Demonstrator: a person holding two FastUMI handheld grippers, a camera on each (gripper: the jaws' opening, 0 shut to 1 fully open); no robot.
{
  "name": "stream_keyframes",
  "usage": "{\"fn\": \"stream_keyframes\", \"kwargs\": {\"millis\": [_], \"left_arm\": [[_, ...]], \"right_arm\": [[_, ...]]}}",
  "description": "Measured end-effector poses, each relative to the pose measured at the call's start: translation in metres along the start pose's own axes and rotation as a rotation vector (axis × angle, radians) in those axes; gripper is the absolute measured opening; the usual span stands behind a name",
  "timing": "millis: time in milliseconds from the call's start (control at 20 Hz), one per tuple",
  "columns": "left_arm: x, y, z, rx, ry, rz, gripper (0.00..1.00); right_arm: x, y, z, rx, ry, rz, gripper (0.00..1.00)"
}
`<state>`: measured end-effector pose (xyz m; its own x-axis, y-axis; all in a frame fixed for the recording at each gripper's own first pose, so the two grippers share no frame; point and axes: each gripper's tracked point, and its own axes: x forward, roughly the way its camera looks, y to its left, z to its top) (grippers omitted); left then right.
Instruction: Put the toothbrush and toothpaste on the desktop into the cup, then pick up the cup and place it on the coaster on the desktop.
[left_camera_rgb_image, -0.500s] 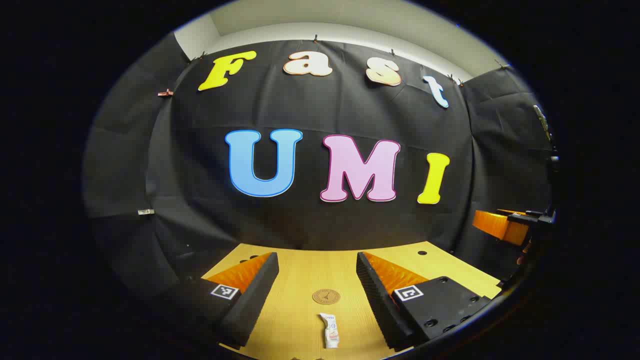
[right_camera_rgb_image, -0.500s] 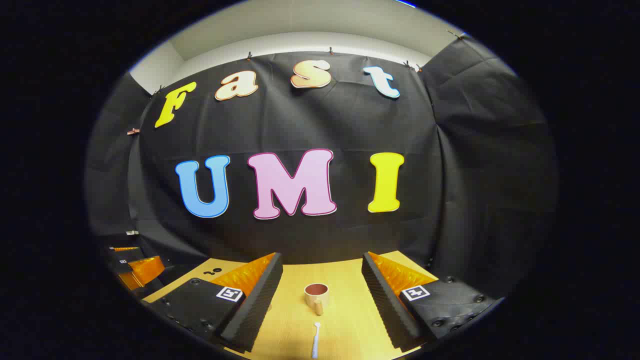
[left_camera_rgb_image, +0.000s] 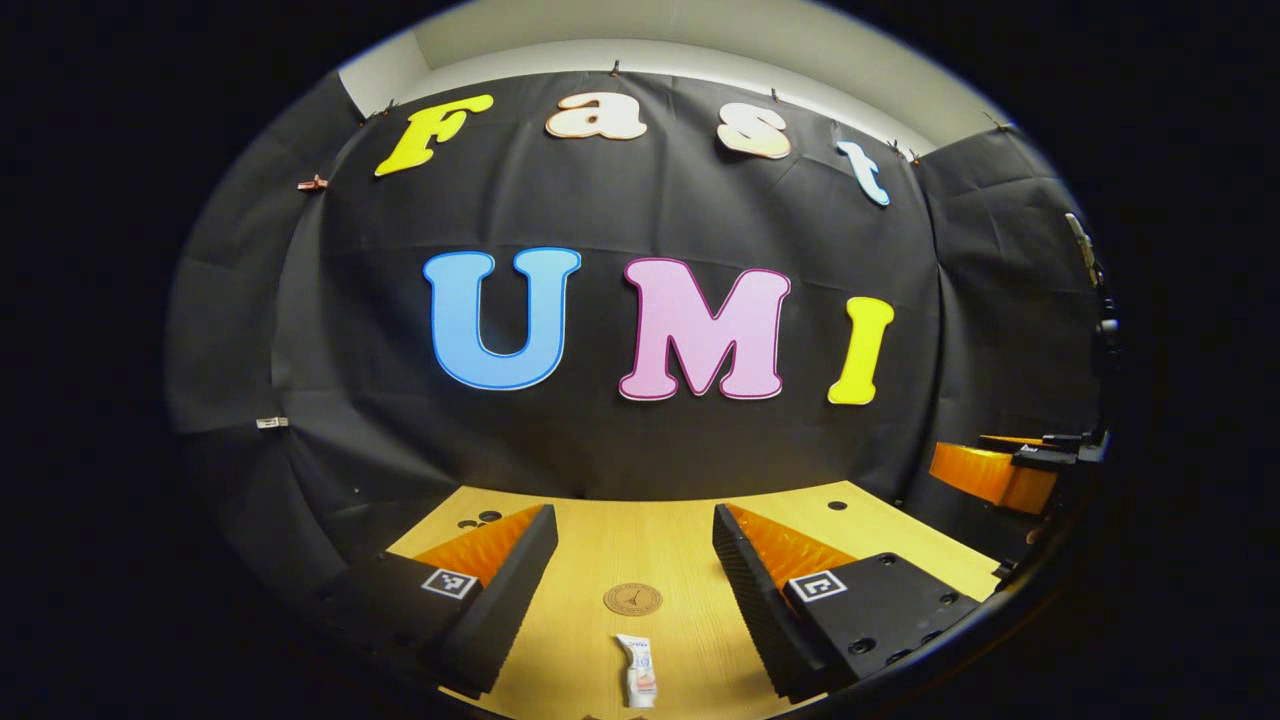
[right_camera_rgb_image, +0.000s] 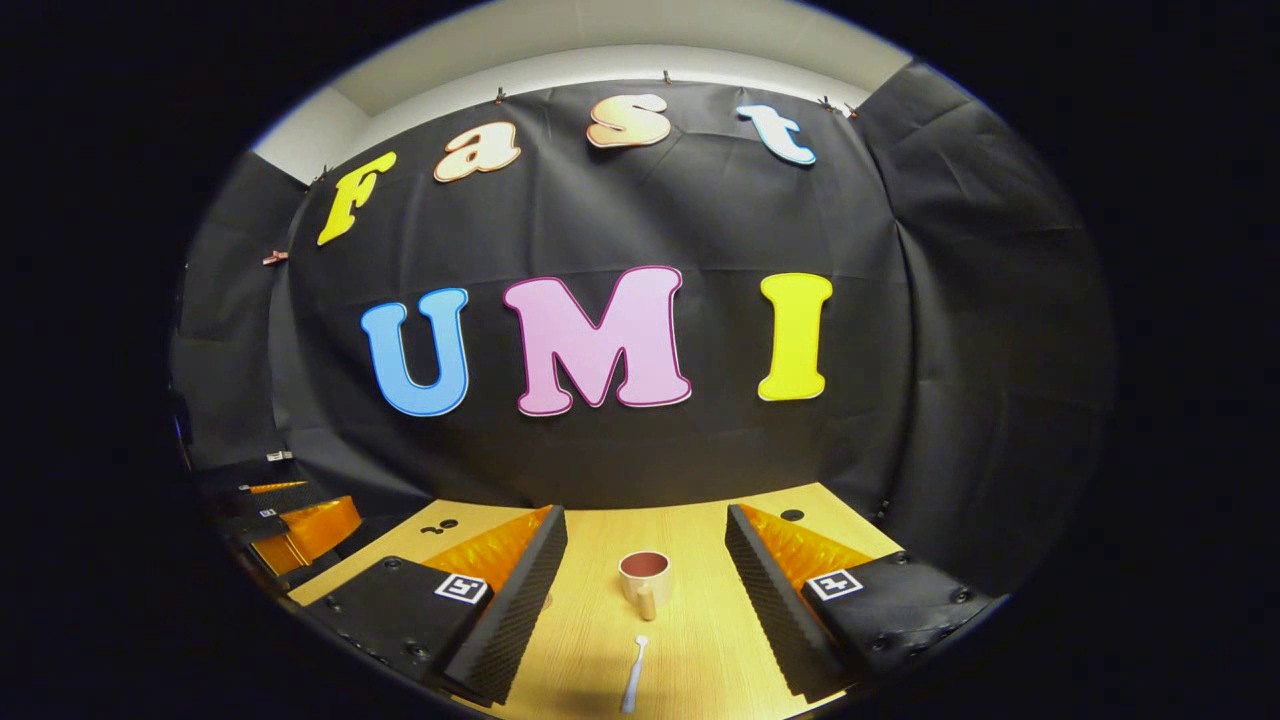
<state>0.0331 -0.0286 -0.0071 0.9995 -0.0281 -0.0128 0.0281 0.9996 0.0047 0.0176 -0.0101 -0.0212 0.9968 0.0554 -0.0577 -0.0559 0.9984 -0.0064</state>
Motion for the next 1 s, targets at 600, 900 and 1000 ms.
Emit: {"fn": "stream_keyframes", "kwargs": {"millis": [600, 900, 1000], "left_arm": [[0.027, 0.016, -0.048, -0.057, 0.125, 0.040, 0.98], [0.042, 0.024, -0.111, -0.074, 0.270, 0.081, 0.97], [0.045, 0.021, -0.137, -0.088, 0.330, 0.079, 0.98]], "right_arm": [[0.011, -0.012, -0.023, 0.040, 0.071, 0.027, 0.98], [0.020, -0.020, -0.043, 0.046, 0.138, 0.034, 0.98], [0.024, -0.023, -0.049, 0.040, 0.157, 0.039, 0.98]]}}
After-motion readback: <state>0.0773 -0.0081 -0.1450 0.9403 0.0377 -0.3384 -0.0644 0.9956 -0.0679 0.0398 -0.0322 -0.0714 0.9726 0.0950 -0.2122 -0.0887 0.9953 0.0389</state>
